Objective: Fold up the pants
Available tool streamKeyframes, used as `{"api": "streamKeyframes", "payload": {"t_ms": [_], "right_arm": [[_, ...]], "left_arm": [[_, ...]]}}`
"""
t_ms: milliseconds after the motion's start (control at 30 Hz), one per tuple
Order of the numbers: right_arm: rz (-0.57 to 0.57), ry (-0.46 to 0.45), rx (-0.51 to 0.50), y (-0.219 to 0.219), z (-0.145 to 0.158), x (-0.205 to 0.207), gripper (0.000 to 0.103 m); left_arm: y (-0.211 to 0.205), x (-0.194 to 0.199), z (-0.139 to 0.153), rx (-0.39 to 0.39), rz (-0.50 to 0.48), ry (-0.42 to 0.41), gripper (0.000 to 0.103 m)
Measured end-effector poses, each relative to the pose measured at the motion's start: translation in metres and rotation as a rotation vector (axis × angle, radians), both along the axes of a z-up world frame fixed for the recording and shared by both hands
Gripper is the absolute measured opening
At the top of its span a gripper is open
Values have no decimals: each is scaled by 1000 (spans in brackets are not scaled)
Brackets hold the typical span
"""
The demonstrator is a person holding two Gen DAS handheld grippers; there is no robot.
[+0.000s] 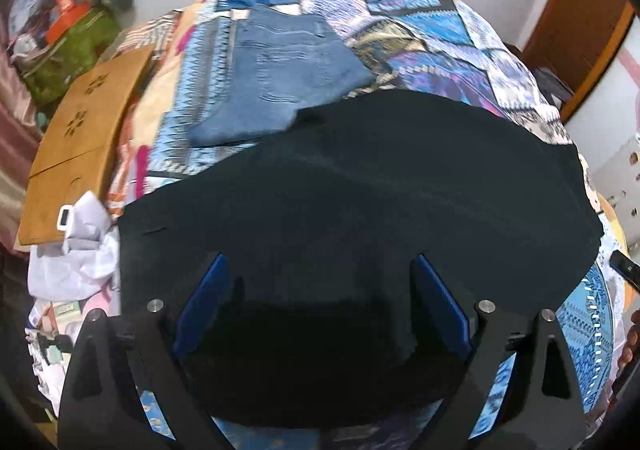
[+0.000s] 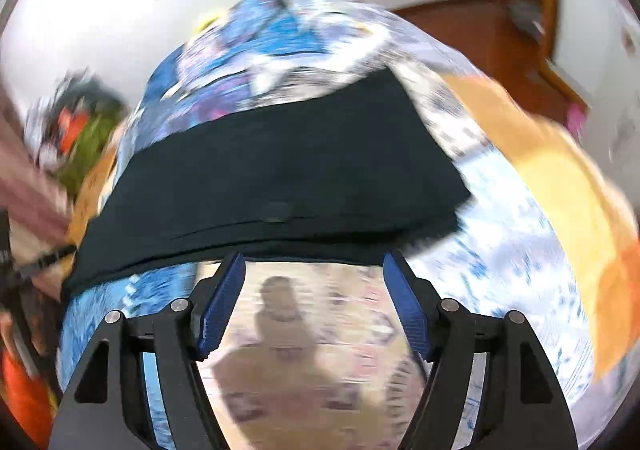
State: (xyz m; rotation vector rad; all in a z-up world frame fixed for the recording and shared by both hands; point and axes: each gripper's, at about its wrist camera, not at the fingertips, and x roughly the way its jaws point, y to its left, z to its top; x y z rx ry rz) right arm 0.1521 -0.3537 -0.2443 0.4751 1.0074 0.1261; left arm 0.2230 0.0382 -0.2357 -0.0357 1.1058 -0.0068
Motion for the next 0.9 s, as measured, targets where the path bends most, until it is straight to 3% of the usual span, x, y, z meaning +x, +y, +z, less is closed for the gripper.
{"api": "streamKeyframes", "payload": {"t_ms": [267,533,600,700,767,900], "right_arm": [[-126,48,210,-32,-32,8,68],[-130,31,211,-32,-38,29,68],[-133,12,193,-33,-35,32,62],[-142,4,174,-36,-32,38,40],[-152,1,165,-41,-31,44,13],[-162,-53,141,-53,-20,47,8]], "left_arm": [[-27,10,-12,-11,-47,20,102],[-27,15,-19,-63,-35,16,103],[-26,16,-21,-86,-32,17,103],[-25,17,-23,-100,-28,17,103],[-25,17,-23,-101,-28,13,103],[-24,16,-24,-104,-27,9,103]]}}
